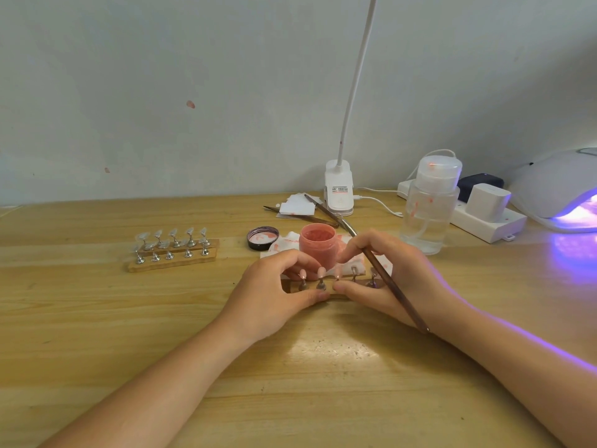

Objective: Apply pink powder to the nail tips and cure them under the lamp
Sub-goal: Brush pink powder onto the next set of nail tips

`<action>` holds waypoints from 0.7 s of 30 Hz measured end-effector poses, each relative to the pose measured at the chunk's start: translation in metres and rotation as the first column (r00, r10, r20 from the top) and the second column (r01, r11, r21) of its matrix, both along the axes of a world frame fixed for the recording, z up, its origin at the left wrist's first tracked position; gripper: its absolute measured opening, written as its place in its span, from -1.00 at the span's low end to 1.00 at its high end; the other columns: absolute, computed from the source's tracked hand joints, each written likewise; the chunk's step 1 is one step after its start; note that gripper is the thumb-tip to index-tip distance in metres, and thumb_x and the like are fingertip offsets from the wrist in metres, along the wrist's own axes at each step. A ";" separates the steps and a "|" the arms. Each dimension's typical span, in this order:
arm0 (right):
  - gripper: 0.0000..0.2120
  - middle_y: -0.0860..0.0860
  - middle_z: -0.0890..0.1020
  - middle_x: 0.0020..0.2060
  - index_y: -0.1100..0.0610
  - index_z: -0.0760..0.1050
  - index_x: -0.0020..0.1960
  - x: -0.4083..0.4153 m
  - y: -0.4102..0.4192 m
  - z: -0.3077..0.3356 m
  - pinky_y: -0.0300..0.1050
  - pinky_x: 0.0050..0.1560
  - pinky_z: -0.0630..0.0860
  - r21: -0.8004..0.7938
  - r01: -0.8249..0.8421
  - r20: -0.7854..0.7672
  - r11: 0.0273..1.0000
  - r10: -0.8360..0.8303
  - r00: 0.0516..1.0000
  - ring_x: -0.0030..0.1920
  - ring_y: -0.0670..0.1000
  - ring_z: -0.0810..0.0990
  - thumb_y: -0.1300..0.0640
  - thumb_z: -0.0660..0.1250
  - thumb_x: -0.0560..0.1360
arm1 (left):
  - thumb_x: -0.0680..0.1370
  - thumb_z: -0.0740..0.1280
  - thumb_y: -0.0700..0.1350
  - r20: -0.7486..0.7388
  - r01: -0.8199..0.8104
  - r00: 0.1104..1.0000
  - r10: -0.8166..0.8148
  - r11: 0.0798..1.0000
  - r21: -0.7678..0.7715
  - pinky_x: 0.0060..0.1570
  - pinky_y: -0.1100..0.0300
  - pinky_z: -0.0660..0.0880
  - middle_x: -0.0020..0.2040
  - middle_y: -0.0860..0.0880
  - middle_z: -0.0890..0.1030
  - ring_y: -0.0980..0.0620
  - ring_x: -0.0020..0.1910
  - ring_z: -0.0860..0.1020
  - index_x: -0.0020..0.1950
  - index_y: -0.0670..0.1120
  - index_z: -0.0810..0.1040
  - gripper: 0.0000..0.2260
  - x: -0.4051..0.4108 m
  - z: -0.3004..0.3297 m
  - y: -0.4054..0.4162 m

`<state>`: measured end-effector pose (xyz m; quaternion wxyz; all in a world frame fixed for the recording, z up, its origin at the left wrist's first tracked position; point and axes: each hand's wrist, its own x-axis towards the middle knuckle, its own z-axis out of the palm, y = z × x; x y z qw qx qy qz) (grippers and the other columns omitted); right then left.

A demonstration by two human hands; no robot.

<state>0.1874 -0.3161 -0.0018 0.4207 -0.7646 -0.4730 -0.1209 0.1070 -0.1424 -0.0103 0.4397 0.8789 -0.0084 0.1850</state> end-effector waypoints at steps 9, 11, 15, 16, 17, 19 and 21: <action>-0.80 -0.10 0.62 -0.19 0.10 0.51 -0.12 0.010 -0.010 0.000 -0.22 -0.01 0.47 -0.023 -0.022 -0.021 0.999 0.022 1.000 -0.10 -0.12 0.57 0.21 0.49 0.34 | 0.30 0.52 -0.14 -0.008 0.002 1.000 -0.003 1.000 -0.019 -0.11 0.42 0.42 -0.15 0.00 0.61 0.29 -0.25 0.47 -0.17 0.15 0.56 -0.75 0.000 0.000 0.001; -0.81 -0.11 0.62 -0.19 0.11 0.51 -0.12 0.011 -0.010 -0.001 -0.26 -0.02 0.47 -0.015 -0.032 -0.019 0.999 0.031 0.999 -0.10 -0.15 0.57 0.23 0.49 0.34 | 0.30 0.52 -0.13 -0.015 -0.008 1.000 0.008 1.000 -0.015 -0.07 0.38 0.44 -0.16 0.02 0.61 0.28 -0.23 0.48 -0.16 0.15 0.56 -0.75 0.000 -0.001 0.001; -0.78 -0.13 0.61 -0.20 0.05 0.49 -0.13 0.013 -0.009 -0.002 -0.23 -0.03 0.48 -0.003 -0.036 0.014 0.999 0.036 0.999 -0.11 -0.15 0.57 0.22 0.49 0.34 | 0.30 0.52 -0.13 -0.016 -0.013 1.000 0.013 1.000 -0.025 -0.03 0.34 0.47 -0.18 0.09 0.61 0.26 -0.22 0.50 -0.15 0.15 0.56 -0.74 0.001 -0.001 0.001; -0.78 -0.14 0.61 -0.20 0.04 0.49 -0.13 0.014 -0.009 -0.003 -0.23 -0.04 0.48 0.002 -0.031 0.031 1.000 0.031 0.999 -0.11 -0.15 0.57 0.22 0.50 0.33 | 0.30 0.52 -0.14 -0.014 -0.013 1.000 0.013 1.000 -0.026 -0.04 0.36 0.46 -0.19 0.12 0.61 0.26 -0.21 0.50 -0.15 0.16 0.55 -0.74 0.000 -0.001 0.000; -0.77 -0.14 0.60 -0.21 0.04 0.49 -0.13 0.014 -0.009 -0.004 -0.23 -0.04 0.47 0.005 -0.025 0.052 1.000 0.024 0.998 -0.11 -0.15 0.57 0.21 0.50 0.33 | 0.30 0.52 -0.14 -0.012 -0.014 1.000 0.014 1.000 -0.026 -0.05 0.37 0.46 -0.20 0.13 0.61 0.26 -0.21 0.51 -0.15 0.16 0.55 -0.73 0.000 -0.001 0.000; -0.77 -0.14 0.61 -0.21 0.07 0.50 -0.13 0.014 -0.009 -0.005 -0.23 -0.05 0.47 0.014 -0.020 0.094 1.000 0.018 0.995 -0.12 -0.16 0.57 0.20 0.51 0.32 | 0.30 0.52 -0.13 -0.012 -0.021 1.000 0.021 1.000 -0.023 -0.06 0.38 0.46 -0.20 0.12 0.61 0.24 -0.20 0.51 -0.15 0.16 0.55 -0.74 0.000 -0.002 0.000; -0.75 -0.15 0.59 -0.20 0.06 0.48 -0.12 0.012 -0.007 -0.004 -0.26 -0.05 0.47 0.016 -0.036 0.129 0.999 0.034 0.991 -0.12 -0.17 0.56 0.19 0.52 0.31 | 0.30 0.52 -0.11 -0.015 -0.031 0.999 0.031 0.999 -0.016 -0.09 0.40 0.45 -0.20 0.12 0.60 0.25 -0.20 0.52 -0.16 0.15 0.55 -0.75 0.000 -0.002 0.000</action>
